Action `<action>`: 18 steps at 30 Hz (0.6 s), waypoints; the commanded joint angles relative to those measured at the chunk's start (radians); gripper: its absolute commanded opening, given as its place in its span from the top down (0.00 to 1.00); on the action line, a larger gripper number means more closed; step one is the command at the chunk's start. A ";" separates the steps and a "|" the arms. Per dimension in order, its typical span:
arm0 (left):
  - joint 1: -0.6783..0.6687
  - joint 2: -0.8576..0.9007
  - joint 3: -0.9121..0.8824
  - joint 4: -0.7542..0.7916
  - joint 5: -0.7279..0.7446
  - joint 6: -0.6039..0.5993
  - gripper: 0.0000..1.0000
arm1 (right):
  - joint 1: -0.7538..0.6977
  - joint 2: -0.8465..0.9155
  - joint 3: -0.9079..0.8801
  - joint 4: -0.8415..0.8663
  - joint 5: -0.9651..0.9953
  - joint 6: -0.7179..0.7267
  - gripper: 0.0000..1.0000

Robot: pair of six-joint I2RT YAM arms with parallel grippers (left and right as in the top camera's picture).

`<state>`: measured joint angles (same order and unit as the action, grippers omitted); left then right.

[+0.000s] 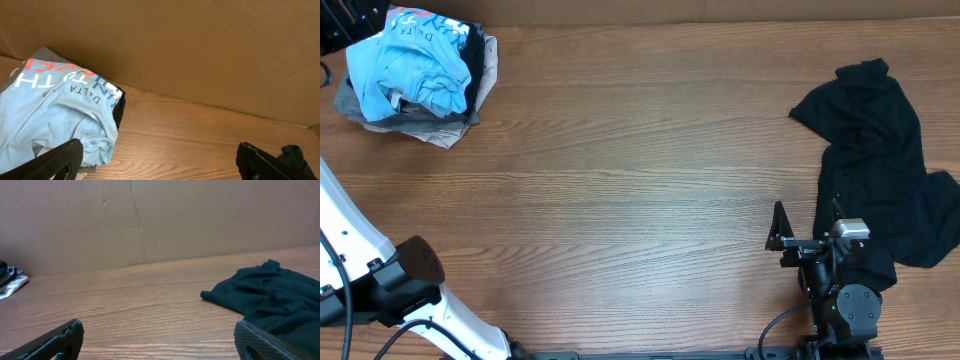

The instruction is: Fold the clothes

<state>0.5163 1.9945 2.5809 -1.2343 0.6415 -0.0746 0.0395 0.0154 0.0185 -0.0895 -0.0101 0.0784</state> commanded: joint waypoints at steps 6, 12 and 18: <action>-0.079 -0.105 -0.062 0.004 -0.172 0.016 0.00 | -0.004 -0.013 -0.011 0.006 0.010 0.003 0.00; -0.180 -0.361 -0.385 0.005 -0.190 0.016 0.00 | -0.004 -0.013 -0.011 0.006 0.010 0.003 0.00; -0.273 -0.660 -0.783 0.071 -0.325 0.043 0.00 | -0.004 -0.013 -0.011 0.006 0.010 0.003 0.00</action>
<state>0.2630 1.4429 1.9320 -1.1950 0.4217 -0.0692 0.0391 0.0147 0.0185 -0.0902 -0.0101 0.0784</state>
